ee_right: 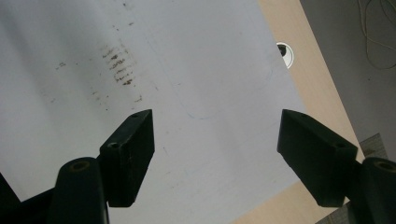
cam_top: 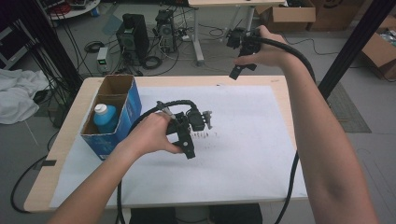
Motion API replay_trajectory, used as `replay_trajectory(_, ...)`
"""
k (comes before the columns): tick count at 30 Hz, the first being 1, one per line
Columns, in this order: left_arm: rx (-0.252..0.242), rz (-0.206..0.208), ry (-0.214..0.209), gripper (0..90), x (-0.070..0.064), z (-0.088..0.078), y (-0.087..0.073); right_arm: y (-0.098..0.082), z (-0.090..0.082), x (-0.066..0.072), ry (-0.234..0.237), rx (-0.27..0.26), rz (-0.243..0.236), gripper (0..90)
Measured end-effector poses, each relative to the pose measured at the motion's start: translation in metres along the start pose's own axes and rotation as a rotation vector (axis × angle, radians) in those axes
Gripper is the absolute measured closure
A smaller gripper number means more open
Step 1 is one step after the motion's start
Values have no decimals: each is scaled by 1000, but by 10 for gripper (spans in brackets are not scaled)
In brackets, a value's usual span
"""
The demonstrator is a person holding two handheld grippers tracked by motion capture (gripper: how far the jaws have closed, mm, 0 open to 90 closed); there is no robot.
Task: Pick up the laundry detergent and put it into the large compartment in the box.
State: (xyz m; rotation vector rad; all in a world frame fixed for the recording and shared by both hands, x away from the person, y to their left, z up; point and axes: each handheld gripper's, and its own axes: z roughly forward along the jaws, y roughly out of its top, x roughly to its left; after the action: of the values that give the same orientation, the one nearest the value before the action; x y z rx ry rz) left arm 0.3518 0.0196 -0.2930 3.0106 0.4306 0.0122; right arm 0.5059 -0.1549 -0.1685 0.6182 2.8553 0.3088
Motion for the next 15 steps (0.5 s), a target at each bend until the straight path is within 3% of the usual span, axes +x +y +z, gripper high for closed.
replay_trajectory(7, -4, -1, 10, 145, -1, -1, 1, 1, 1, 0, 3, 0, -1, 275)
replay_trajectory(15, 38, 25, 49, 153, -6, 3, 3, -2, 0, 2, 0, 1, 0, 275)
